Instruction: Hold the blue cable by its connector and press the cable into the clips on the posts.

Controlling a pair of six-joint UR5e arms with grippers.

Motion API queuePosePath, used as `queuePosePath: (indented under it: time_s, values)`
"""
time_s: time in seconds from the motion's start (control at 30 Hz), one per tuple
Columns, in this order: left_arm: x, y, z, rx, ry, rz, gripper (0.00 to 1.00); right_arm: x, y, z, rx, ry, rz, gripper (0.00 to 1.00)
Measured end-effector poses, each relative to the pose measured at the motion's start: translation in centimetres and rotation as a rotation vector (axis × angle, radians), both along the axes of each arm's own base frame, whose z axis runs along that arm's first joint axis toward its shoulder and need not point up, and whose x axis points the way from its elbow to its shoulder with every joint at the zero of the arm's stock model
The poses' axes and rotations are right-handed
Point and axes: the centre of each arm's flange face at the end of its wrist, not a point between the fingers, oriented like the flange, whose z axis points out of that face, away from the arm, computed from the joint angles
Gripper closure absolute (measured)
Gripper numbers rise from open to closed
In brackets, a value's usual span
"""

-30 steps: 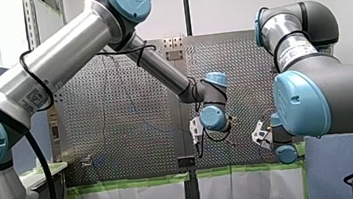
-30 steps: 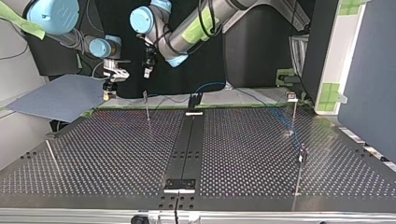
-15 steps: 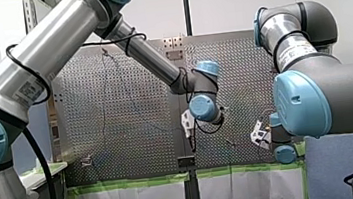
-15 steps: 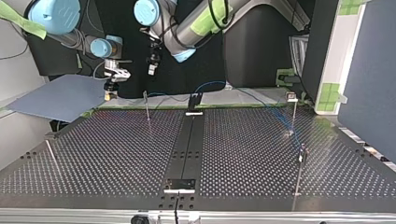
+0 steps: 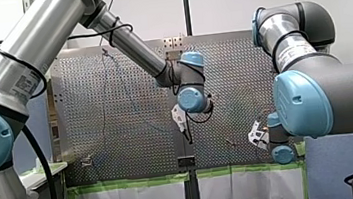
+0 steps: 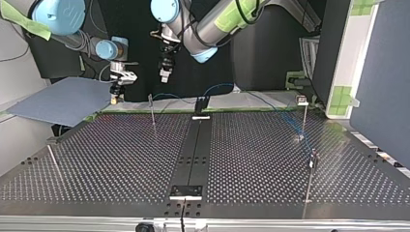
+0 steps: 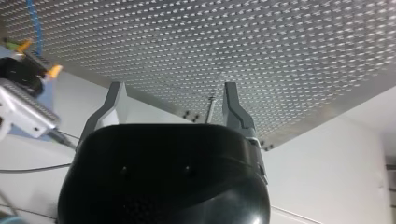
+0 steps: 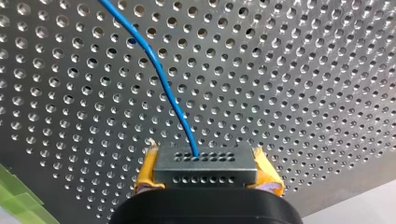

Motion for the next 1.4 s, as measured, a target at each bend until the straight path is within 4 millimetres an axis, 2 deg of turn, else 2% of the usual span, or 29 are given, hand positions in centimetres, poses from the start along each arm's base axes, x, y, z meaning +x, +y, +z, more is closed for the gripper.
queuePosePath:
  time_s: [0.3,0.67,0.97,1.4]
  values:
    - [0.2,2.4,2.2,-0.112,-0.029,0.032,0.00,0.2,0.1,0.0,0.001,0.004,0.003,1.00]
    - [-1.1,4.6,4.7,-0.188,-0.087,0.038,0.00,-0.7,0.2,-0.1,0.046,0.020,-0.055,1.00]
    - [-2.7,6.5,6.6,-0.249,-0.136,0.035,0.00,-0.8,-0.5,3.0,0.052,0.018,-0.071,1.00]
    - [-4.9,9.2,9.0,-0.328,-0.206,0.033,0.00,-1.1,-1.5,9.1,0.056,-0.011,-0.084,1.00]
